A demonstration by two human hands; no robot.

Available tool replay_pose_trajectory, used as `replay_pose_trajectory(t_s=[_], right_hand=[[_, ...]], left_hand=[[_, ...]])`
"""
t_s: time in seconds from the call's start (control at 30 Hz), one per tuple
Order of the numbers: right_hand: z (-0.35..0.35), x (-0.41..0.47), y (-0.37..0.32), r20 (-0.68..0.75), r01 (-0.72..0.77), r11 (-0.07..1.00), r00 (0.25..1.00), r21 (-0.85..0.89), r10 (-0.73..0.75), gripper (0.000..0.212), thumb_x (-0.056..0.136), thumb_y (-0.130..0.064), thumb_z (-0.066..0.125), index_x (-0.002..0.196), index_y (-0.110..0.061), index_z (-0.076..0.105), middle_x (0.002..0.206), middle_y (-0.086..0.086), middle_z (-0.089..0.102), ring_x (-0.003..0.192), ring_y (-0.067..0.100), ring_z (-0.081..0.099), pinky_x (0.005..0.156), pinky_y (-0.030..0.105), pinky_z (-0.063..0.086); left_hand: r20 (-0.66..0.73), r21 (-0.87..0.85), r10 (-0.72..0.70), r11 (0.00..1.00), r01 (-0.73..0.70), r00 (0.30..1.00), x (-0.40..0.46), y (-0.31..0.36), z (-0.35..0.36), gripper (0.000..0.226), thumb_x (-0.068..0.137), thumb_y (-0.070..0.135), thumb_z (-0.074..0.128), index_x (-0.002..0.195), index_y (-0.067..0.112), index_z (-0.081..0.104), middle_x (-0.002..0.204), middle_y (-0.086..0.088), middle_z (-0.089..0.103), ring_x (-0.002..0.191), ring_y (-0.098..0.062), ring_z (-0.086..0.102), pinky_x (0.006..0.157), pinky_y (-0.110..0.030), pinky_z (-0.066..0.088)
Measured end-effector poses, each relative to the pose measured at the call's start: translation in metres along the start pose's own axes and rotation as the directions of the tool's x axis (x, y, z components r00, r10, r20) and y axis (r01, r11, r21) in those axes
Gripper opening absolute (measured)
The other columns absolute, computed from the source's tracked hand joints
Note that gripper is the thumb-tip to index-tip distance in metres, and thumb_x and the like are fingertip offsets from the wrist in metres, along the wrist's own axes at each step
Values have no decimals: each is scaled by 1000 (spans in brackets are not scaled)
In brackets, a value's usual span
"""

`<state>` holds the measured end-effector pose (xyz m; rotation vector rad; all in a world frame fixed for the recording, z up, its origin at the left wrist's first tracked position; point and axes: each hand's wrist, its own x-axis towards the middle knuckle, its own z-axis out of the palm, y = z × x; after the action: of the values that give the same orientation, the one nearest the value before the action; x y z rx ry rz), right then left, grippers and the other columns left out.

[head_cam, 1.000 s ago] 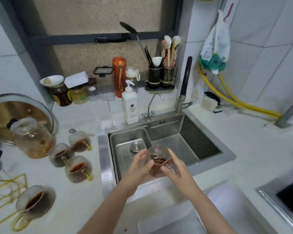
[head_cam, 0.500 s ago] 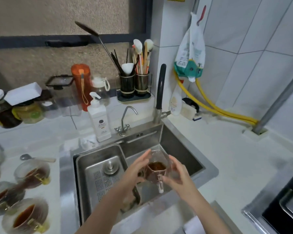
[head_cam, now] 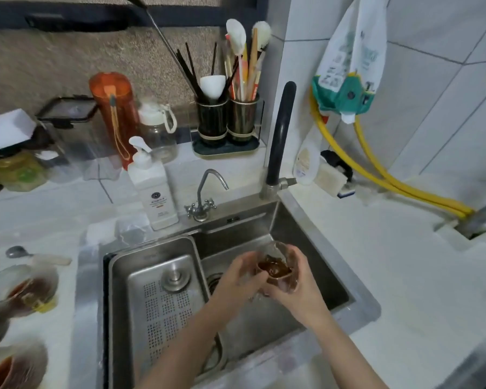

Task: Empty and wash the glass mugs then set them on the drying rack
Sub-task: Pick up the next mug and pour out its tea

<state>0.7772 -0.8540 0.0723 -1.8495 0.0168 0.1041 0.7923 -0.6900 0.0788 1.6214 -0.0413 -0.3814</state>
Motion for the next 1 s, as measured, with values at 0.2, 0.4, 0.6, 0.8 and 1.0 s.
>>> replay_pose_trajectory(t_s=[0.2,0.4,0.6,0.8,1.0], right_hand=[[-9,35,12,39,-6,1000,999,0,6,65,61,-30,86,107,-47,45,106,-25,58,102,-8,59,83,12,48],[-28,62,29,164,3,996,986,-88,12,75,52,-56,80,119,-39,49,114,-5,62,106,16,62,91,41,53],[-32,62,36,324,58,989,946,-132,-12,90,61,-53,76,135,-53,24,133,-30,34,130,6,39,109,36,39],[-31,66,40,271,-22,997,962,-79,43,84,70,-34,80,139,-34,34,134,-16,43,114,-4,48,88,10,44],[-40,70,35,350,29,987,936,-157,28,65,77,-37,73,122,-61,33,127,-21,49,114,2,53,97,24,48]], left_hand=[[-174,-33,8,999,-14,985,11,-13,17,38,89,10,62,122,26,54,117,12,63,107,2,61,80,-11,48],[-415,-15,-83,996,85,906,31,-20,26,27,94,20,54,120,23,60,113,6,68,107,-6,62,97,-21,48],[-544,-111,-144,989,99,827,43,-15,29,22,92,22,57,108,8,63,88,4,69,80,-6,66,68,-8,48],[-523,-99,-97,994,53,847,39,-17,44,57,83,21,71,132,33,44,116,-2,60,101,2,60,92,-20,49],[-554,-168,-159,983,78,817,43,-20,39,30,86,27,65,115,35,61,100,4,62,101,-16,62,96,-45,51]])
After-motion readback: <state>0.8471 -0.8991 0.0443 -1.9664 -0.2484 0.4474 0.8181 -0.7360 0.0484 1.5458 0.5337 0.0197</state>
